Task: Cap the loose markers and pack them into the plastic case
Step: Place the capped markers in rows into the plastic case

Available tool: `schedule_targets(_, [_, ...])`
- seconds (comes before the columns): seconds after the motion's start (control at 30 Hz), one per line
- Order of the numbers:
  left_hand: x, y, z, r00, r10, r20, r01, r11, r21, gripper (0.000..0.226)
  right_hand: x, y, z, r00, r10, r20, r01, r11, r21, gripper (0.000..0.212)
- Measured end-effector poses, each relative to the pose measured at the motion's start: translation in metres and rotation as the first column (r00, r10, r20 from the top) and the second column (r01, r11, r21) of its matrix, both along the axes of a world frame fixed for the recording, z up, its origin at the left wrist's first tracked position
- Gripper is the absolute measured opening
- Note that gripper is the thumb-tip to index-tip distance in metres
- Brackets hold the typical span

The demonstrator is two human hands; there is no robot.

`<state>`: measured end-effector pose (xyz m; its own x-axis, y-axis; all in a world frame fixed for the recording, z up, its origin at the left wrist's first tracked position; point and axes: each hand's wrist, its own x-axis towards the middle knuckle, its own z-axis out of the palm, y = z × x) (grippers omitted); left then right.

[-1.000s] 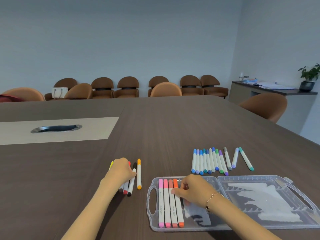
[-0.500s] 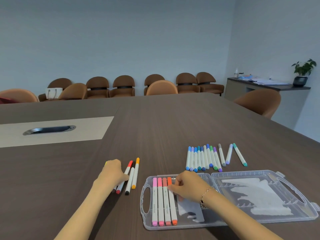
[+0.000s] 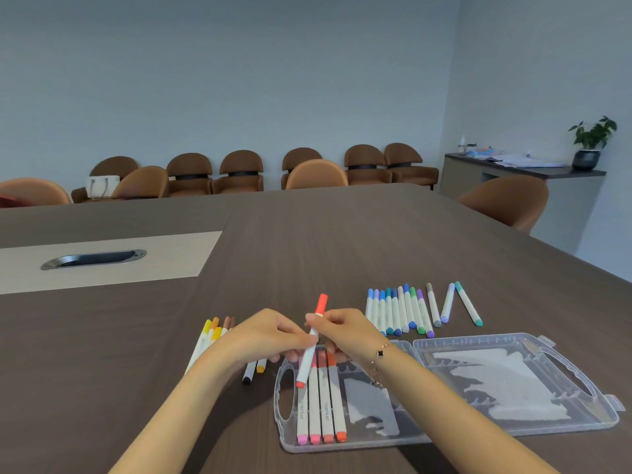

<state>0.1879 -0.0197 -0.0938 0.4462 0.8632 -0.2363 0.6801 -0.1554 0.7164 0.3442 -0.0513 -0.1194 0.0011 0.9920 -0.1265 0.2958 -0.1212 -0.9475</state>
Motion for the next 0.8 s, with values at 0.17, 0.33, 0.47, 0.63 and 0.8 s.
schedule_targets(0.17, [-0.023, 0.010, 0.004, 0.989, 0.066, -0.132, -0.062, 0.997, 0.037, 0.036, 0.019, -0.006, 0.003, 1.000, 0.023, -0.013, -0.024, 0.996, -0.083, 0.035])
schedule_targets(0.33, [-0.068, 0.037, 0.002, 0.943, 0.270, -0.192, -0.260, 0.963, 0.076, 0.035, 0.032, -0.014, -0.014, 0.975, 0.041, 0.218, -0.019, 0.995, -0.101, 0.025])
schedule_targets(0.47, [-0.085, 0.052, -0.013, 0.894, 0.377, -0.243, -0.362, 0.926, 0.106, 0.032, 0.031, -0.015, -0.022, 0.961, -0.021, 0.276, 0.033, 0.999, -0.036, 0.024])
schedule_targets(0.63, [-0.091, 0.060, -0.021, 0.864, 0.450, -0.227, -0.435, 0.893, 0.116, 0.031, 0.031, -0.017, -0.018, 0.952, 0.001, 0.305, 0.015, 0.999, -0.050, 0.028])
schedule_targets(0.8, [-0.094, 0.063, -0.027, 0.841, 0.489, -0.230, -0.471, 0.872, 0.131, 0.023, 0.028, -0.026, -0.023, 0.948, 0.050, 0.315, -0.021, 0.995, -0.095, 0.026])
